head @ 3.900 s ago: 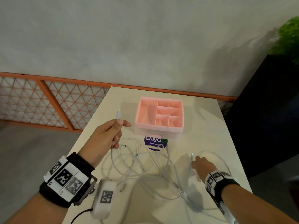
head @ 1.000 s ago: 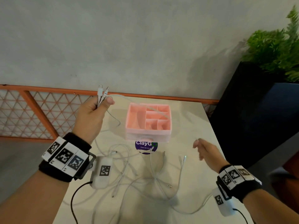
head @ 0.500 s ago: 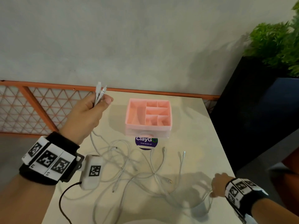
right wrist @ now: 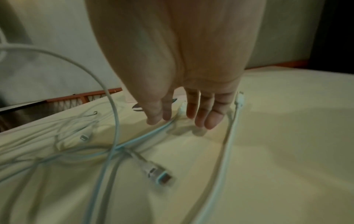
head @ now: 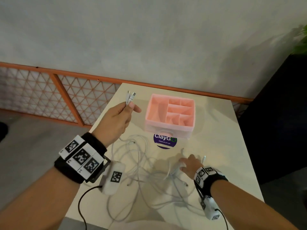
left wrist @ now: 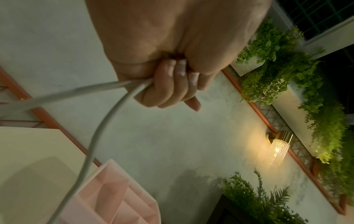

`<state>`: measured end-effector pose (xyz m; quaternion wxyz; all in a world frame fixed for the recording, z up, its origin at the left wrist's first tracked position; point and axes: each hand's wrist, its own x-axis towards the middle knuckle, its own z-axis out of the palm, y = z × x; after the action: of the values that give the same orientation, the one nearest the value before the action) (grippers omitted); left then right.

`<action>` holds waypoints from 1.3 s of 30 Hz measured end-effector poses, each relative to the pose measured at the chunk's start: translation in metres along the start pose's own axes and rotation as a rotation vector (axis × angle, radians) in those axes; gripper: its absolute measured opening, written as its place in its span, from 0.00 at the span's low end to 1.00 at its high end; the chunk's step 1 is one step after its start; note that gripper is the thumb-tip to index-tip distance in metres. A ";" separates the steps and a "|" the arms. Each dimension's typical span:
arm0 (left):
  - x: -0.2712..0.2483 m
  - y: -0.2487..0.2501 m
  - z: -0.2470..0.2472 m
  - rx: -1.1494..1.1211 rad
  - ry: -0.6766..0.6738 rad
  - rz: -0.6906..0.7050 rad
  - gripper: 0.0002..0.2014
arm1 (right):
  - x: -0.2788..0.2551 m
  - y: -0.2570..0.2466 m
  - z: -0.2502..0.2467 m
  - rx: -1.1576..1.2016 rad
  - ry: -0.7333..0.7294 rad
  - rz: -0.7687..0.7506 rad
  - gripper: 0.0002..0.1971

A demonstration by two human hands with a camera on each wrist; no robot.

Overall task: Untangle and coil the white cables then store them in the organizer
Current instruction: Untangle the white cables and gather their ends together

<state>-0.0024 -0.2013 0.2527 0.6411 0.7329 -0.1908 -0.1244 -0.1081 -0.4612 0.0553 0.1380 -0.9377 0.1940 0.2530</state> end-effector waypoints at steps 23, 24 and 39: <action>-0.017 -0.026 0.006 -0.123 0.030 -0.062 0.25 | 0.009 0.000 -0.015 0.974 0.188 0.115 0.13; -0.018 -0.026 0.008 -0.129 0.030 -0.071 0.24 | -0.001 -0.001 -0.032 1.117 0.228 0.076 0.13; -0.008 0.004 0.059 -0.357 -0.114 -0.035 0.18 | -0.107 -0.105 -0.130 1.121 0.305 -0.708 0.11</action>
<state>-0.0351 -0.2505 0.2471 0.7468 0.6025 -0.1889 -0.2090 -0.0938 -0.3831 0.2369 0.6487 -0.7567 -0.0056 -0.0811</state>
